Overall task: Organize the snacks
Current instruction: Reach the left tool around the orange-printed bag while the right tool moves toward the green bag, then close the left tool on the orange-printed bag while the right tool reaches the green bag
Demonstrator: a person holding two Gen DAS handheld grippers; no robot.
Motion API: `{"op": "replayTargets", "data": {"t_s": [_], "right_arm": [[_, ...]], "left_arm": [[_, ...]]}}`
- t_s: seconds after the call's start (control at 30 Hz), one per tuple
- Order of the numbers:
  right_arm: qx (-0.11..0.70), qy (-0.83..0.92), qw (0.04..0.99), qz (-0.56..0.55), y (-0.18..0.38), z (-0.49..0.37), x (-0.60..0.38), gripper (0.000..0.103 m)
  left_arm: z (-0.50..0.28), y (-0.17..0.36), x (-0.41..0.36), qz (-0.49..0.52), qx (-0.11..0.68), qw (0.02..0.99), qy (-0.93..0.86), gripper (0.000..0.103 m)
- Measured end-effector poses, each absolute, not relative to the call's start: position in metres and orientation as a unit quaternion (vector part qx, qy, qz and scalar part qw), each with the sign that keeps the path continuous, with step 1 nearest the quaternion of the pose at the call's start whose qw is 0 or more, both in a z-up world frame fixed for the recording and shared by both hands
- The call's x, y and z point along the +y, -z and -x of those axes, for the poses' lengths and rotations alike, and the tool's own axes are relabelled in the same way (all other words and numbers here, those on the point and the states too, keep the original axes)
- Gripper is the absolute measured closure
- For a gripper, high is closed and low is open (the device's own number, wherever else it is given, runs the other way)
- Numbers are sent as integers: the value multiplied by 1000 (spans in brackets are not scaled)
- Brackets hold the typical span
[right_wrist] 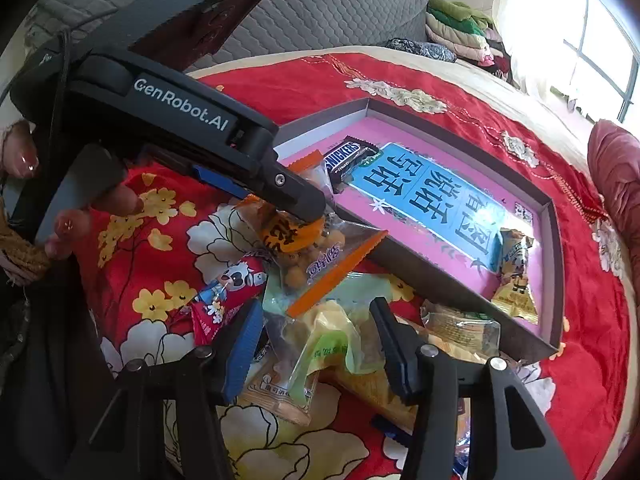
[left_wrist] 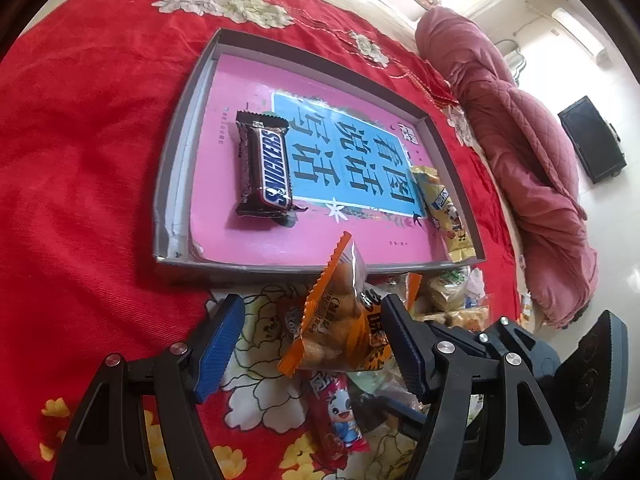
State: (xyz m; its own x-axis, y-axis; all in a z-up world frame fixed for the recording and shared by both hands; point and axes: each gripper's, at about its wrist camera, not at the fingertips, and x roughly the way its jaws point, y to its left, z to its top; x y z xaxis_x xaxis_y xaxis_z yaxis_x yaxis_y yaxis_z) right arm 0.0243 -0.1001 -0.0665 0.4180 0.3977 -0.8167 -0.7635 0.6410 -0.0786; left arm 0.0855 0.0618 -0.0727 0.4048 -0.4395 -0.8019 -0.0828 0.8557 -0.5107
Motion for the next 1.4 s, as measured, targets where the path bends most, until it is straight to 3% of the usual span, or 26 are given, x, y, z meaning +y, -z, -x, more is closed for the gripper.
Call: {"op": "replayTargets", "data": {"t_s": [0.3, 0.5, 0.57, 0.77, 1.07, 1.1, 1.4], "right_arm": [[409, -366, 807, 220, 70, -28, -99, 51], [408, -369, 806, 218, 71, -28, -100, 50], [406, -370, 806, 221, 71, -28, -99, 50], [408, -372, 805, 216, 71, -29, -101, 51], [421, -383, 802, 182, 66, -34, -109, 54], [422, -383, 802, 179, 65, -34, -110, 69], [419, -383, 804, 177, 62, -34, -113, 69]], "left_arm": [[-94, 76, 50, 256, 537, 791, 142, 31], [-96, 75, 30, 204, 541, 803, 146, 31], [-97, 74, 28, 193, 540, 807, 141, 37], [-94, 72, 35, 194, 531, 813, 137, 42], [-84, 57, 58, 232, 504, 822, 132, 43], [-82, 55, 61, 233, 501, 824, 128, 43], [-79, 49, 68, 239, 493, 828, 119, 43]]}}
